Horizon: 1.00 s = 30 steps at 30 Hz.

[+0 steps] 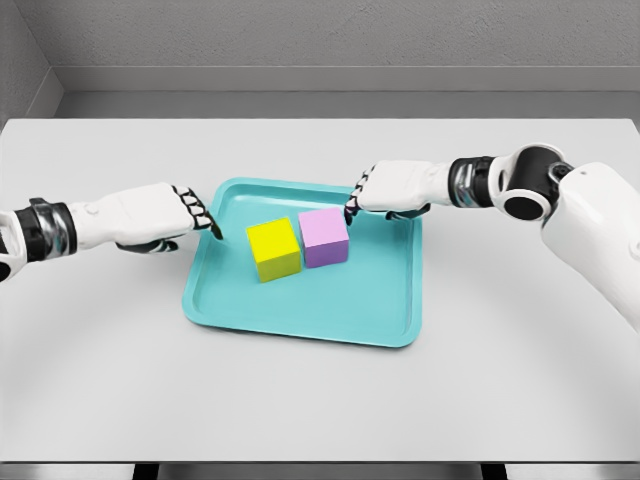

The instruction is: Push two cubes

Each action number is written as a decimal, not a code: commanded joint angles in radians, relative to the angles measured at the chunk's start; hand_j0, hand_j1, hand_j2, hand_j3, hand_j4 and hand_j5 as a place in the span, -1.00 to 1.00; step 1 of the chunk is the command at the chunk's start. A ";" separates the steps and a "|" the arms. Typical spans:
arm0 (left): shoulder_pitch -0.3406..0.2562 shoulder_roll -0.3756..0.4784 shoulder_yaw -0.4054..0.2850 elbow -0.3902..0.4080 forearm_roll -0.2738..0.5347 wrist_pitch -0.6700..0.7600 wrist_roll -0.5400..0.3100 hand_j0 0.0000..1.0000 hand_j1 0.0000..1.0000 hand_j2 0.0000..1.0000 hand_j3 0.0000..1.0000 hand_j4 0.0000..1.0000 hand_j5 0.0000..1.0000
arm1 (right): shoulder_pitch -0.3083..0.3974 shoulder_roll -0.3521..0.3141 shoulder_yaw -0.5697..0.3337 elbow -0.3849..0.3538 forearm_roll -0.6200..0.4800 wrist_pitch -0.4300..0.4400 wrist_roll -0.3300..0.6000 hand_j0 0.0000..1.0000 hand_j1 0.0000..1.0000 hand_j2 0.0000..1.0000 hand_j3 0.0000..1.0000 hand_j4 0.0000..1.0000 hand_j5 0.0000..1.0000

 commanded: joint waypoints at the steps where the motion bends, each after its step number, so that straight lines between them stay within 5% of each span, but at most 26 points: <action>1: 0.000 0.017 0.010 0.005 0.023 0.002 0.000 0.45 0.45 0.45 0.45 0.45 0.45 | 0.000 0.013 -0.001 -0.001 -0.001 0.002 0.000 0.37 0.37 0.37 0.37 0.37 0.37; 7: 0.000 0.080 0.082 0.059 0.082 0.002 0.002 0.48 0.48 0.48 0.48 0.48 0.48 | -0.002 0.022 0.017 -0.011 0.005 0.002 0.000 0.37 0.37 0.37 0.37 0.37 0.37; 17: 0.002 0.080 0.083 0.066 0.084 0.002 0.002 0.49 0.49 0.49 0.49 0.49 0.49 | -0.035 -0.023 0.005 0.021 -0.001 0.002 -0.001 0.37 0.37 0.37 0.37 0.37 0.37; 19: 0.003 0.080 0.083 0.066 0.086 0.002 0.002 0.53 0.53 0.53 0.53 0.53 0.53 | -0.041 -0.092 -0.022 -0.050 -0.018 0.002 -0.003 0.38 0.38 0.38 0.38 0.38 0.38; 22: 0.002 0.136 0.085 0.068 0.128 0.002 0.002 0.63 0.63 0.63 0.63 0.63 0.63 | -0.032 -0.294 -0.074 -0.212 -0.159 0.002 -0.009 0.46 0.46 0.46 0.46 0.46 0.46; 24: 0.000 0.140 0.091 0.069 0.132 0.002 0.003 0.66 0.66 0.66 0.66 0.66 0.66 | 0.020 -0.408 -0.159 -0.287 -0.250 0.002 -0.010 0.63 0.63 0.63 0.63 0.63 0.63; 25: 0.000 0.142 0.096 0.089 0.177 0.002 0.005 0.95 0.95 0.95 0.95 0.95 0.95 | 0.069 -0.464 -0.220 -0.317 -0.308 0.002 -0.010 0.77 0.77 0.77 0.77 0.77 0.77; 26: 0.005 0.143 0.106 0.114 0.205 0.002 0.005 1.00 1.00 1.00 1.00 1.00 1.00 | 0.115 -0.494 -0.260 -0.332 -0.327 0.002 -0.010 0.90 0.90 0.90 0.90 0.90 0.90; 30: 0.008 0.166 0.114 0.160 0.210 0.002 0.003 1.00 1.00 1.00 1.00 1.00 1.00 | 0.342 -0.518 -0.479 -0.332 -0.371 0.002 -0.012 0.99 0.99 0.99 0.99 0.99 0.99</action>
